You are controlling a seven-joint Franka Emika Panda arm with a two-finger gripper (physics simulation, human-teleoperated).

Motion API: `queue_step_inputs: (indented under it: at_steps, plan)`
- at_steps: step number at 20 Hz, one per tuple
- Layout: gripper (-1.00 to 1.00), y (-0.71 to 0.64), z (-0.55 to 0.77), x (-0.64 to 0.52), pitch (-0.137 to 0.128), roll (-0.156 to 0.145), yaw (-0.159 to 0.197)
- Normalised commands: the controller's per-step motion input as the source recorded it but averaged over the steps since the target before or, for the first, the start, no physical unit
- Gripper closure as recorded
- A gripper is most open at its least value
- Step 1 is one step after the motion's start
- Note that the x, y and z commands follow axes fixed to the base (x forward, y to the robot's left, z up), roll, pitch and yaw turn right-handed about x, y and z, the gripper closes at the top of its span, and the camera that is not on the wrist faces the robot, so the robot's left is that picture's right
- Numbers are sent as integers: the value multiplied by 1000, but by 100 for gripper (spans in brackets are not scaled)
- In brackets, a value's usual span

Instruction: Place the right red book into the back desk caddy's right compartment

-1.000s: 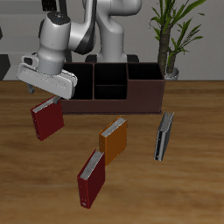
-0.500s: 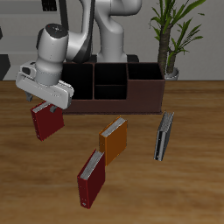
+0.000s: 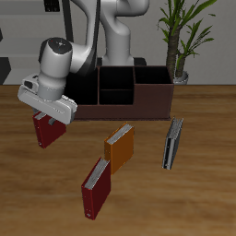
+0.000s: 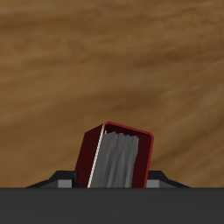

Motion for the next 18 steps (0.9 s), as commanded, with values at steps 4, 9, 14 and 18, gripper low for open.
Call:
queue_step_inputs:
  at_steps: [4,9,14,18]
  plan:
    - [100,-38,-33,-37,-2,-10,-9]
    - [100,217,326,-3,-43,23,20]
    - [100,438,718,-7,-88,39,56]
    - [100,481,683,-75,-68,35,51]
